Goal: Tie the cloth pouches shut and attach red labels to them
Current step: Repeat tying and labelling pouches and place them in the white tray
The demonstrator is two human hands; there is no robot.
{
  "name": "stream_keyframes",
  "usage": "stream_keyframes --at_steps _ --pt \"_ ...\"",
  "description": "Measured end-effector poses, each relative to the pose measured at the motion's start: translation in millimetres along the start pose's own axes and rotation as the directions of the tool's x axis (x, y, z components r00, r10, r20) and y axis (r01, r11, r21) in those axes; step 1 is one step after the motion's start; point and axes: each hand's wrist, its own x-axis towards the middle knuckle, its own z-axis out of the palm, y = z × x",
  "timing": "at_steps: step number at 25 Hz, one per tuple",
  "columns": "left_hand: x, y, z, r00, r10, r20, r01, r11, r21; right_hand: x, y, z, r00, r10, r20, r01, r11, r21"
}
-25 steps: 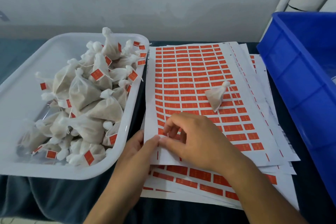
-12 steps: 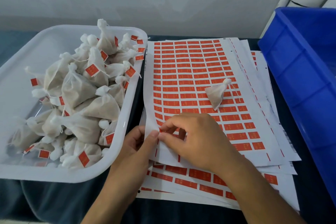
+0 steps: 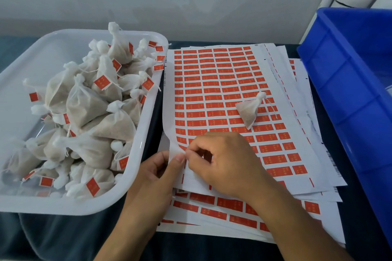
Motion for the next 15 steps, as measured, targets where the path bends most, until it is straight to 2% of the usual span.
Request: stream_keyframes --at_steps 9,11,15 --pt "-4 -2 -1 0.999 -0.003 -0.046 0.005 0.999 0.047 2 3 3 0.999 0.021 -0.036 -0.021 1.000 0.004" --pt "-4 -3 -1 0.995 0.004 -0.095 0.003 0.997 0.081 4 3 2 0.998 0.057 -0.023 -0.057 0.998 0.039" --pt "-7 -8 -2 0.972 0.104 -0.213 -0.068 0.983 0.172 7 6 -9 0.985 0.170 -0.020 -0.163 0.969 0.187"
